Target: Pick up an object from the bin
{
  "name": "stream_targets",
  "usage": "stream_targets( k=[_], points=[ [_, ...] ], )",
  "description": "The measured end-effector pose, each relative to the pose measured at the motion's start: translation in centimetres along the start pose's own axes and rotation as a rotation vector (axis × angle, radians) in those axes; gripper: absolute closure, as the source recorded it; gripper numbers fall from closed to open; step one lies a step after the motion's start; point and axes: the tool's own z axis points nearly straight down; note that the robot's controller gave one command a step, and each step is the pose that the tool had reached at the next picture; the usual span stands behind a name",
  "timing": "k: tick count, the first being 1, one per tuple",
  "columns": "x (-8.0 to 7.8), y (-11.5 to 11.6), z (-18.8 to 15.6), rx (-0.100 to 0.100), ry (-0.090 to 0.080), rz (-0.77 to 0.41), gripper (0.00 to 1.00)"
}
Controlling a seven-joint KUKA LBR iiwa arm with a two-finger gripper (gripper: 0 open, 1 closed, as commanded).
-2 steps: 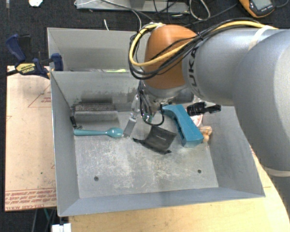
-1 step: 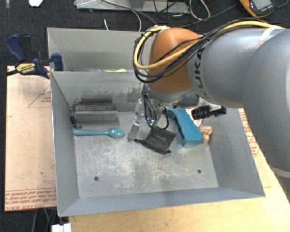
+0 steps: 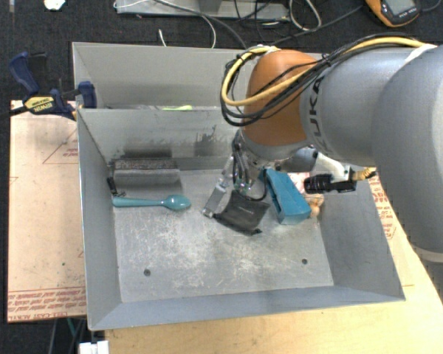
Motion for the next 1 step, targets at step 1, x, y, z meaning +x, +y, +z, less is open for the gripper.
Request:
stream_targets(
  k=[1],
  points=[
    [0.20,-1.56,1.26,0.001,0.002,-0.004,0.00]
  ],
)
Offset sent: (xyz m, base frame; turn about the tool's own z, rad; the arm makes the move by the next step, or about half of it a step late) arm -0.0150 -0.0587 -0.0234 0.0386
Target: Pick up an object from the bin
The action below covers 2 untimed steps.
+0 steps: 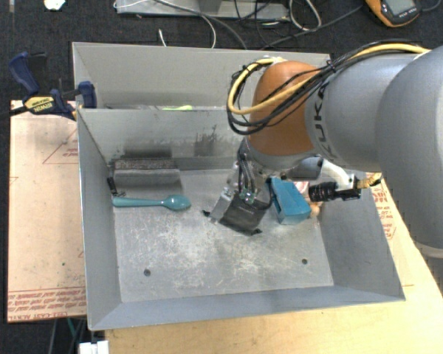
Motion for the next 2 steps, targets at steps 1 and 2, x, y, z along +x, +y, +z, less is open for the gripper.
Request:
stream_targets(
  k=[1,2],
  points=[
    [-1.0,-1.9,0.4,0.000,-0.002,-0.214,0.00],
    [-0.4,-3.2,1.3,-0.001,0.000,-0.023,0.00]
  ],
)
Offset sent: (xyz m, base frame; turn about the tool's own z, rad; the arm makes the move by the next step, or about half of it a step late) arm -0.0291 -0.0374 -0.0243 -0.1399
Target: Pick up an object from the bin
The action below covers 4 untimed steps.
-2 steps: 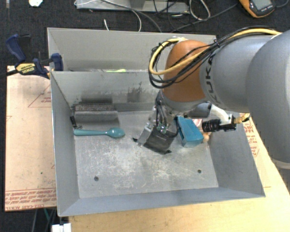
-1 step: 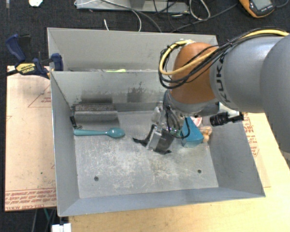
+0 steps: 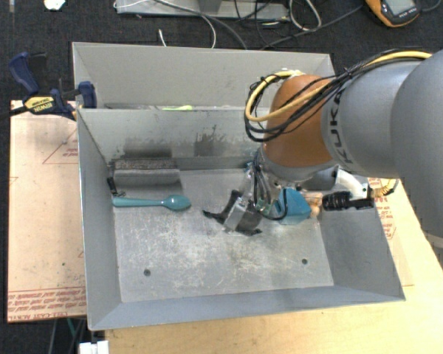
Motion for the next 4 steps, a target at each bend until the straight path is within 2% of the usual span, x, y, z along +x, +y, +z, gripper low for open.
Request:
stream_targets(
  k=[1,2,3,4],
  points=[
    [0.4,-2.6,3.5,-0.001,-0.004,-0.184,0.00],
    [-0.6,-2.2,2.4,-0.004,-0.005,-0.037,1.00],
    [-0.6,-2.2,2.4,-0.004,-0.006,-0.035,1.00],
    [-3.1,-1.2,3.4,-0.004,-0.008,-0.252,1.00]
  ],
)
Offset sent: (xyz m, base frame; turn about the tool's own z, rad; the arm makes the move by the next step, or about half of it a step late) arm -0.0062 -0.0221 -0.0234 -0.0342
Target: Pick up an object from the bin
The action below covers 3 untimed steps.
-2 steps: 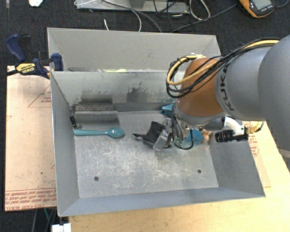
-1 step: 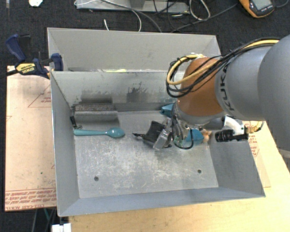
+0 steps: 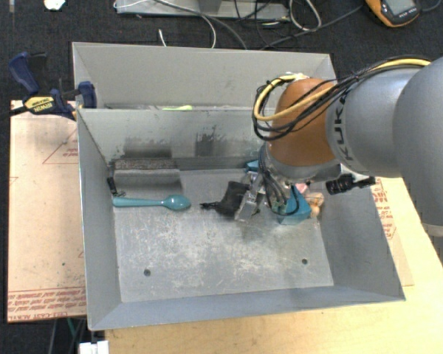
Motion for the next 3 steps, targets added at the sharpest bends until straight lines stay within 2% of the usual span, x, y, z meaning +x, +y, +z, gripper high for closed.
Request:
stream_targets(
  k=[1,2,3],
  points=[
    [0.2,-0.9,0.8,-0.001,-0.001,-0.284,1.00],
    [0.3,-0.9,-4.9,-0.001,0.004,-0.399,1.00],
    [-3.6,-2.2,-3.9,-0.001,-0.010,-0.684,1.00]
  ],
)
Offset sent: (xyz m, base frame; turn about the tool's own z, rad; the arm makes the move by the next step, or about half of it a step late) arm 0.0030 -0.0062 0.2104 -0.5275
